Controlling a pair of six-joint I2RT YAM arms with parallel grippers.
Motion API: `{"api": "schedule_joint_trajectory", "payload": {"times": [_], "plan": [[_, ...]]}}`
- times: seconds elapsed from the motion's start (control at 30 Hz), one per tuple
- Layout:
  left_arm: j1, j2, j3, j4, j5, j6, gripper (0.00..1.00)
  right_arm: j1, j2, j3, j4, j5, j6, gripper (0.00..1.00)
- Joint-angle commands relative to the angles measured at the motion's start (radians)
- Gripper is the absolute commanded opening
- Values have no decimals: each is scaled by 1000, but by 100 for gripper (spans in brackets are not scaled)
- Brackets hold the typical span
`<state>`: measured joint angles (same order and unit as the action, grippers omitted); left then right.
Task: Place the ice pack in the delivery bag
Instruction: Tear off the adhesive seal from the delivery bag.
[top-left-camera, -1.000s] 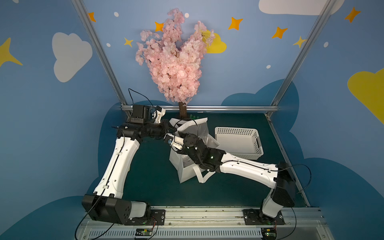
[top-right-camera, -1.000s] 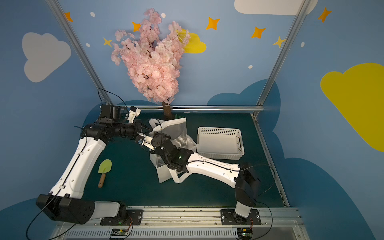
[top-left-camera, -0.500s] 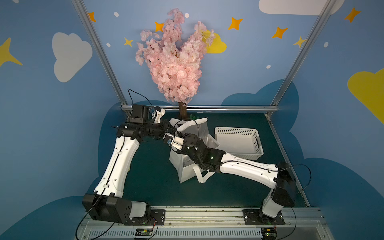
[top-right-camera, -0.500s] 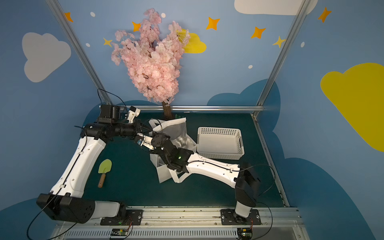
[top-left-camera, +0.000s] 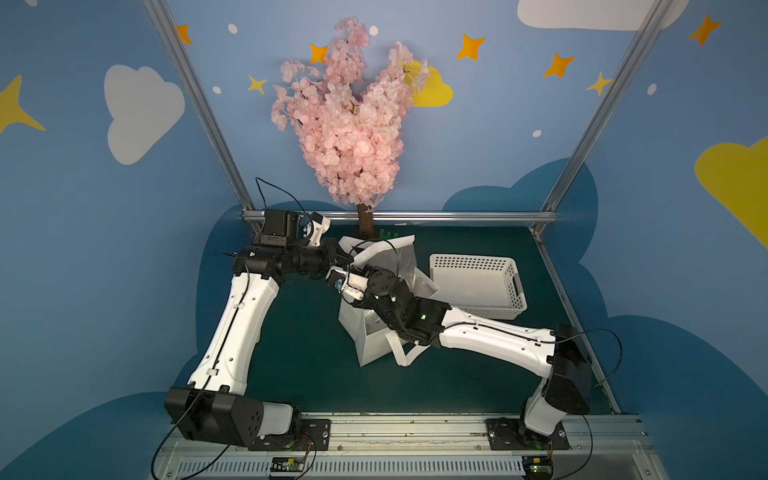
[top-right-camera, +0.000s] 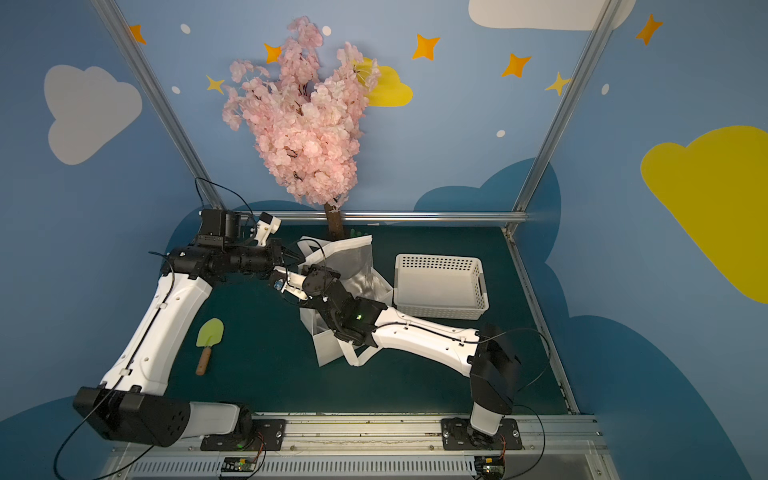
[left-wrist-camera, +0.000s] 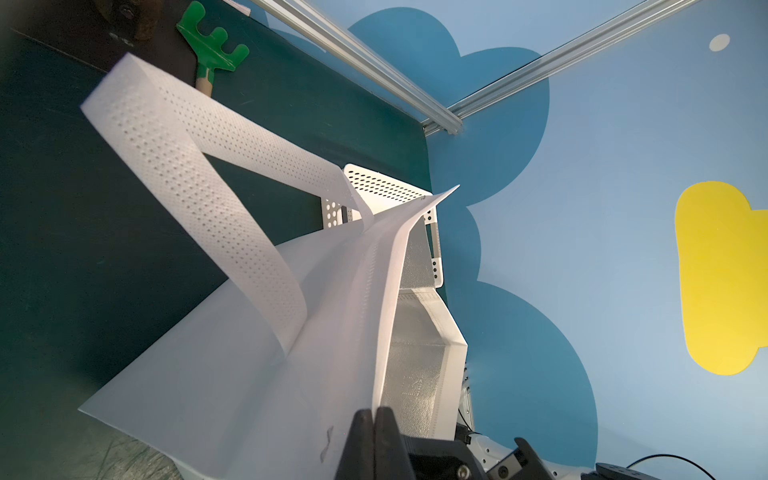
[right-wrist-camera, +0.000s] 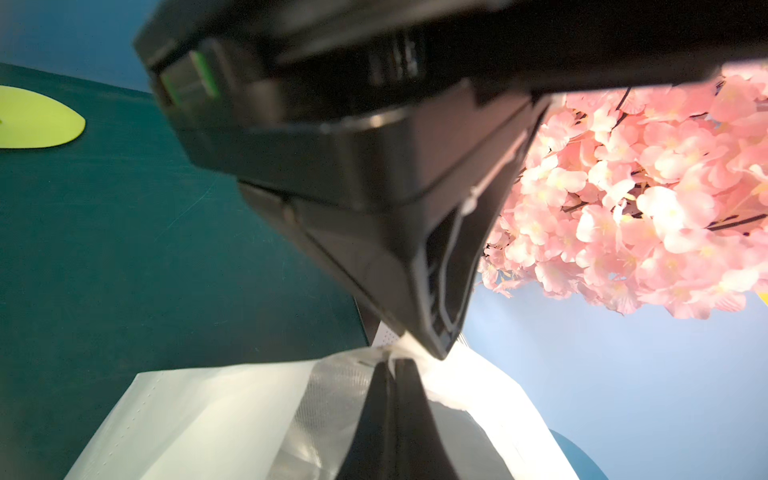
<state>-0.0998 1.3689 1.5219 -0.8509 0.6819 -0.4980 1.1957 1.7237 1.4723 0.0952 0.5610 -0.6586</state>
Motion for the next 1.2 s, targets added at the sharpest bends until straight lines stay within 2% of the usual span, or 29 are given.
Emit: {"api": "schedule_joint_trajectory", "payload": {"times": [0.0,0.17,0.4,0.57,0.93,1.1,1.17], "plan": [[5,9,-10,-11,6,24,3,3,-70,-8,66,31,29,0],[14,8,-8,-17,-4,31,3,-37,-137,-32,35,70,96,0],[18,-4,-10,-28,-18,40,3,-149,-236,-61,-53,120,197,0],[21,-11,-9,-41,-34,52,3,-235,-295,-77,-137,219,244,0],[26,-8,4,-50,-45,74,3,-470,-584,-187,-386,385,437,0],[26,2,18,-48,-40,82,3,-492,-725,-229,-564,473,532,0],[25,9,27,-48,-36,88,3,-492,-775,-225,-695,511,617,0]]}}
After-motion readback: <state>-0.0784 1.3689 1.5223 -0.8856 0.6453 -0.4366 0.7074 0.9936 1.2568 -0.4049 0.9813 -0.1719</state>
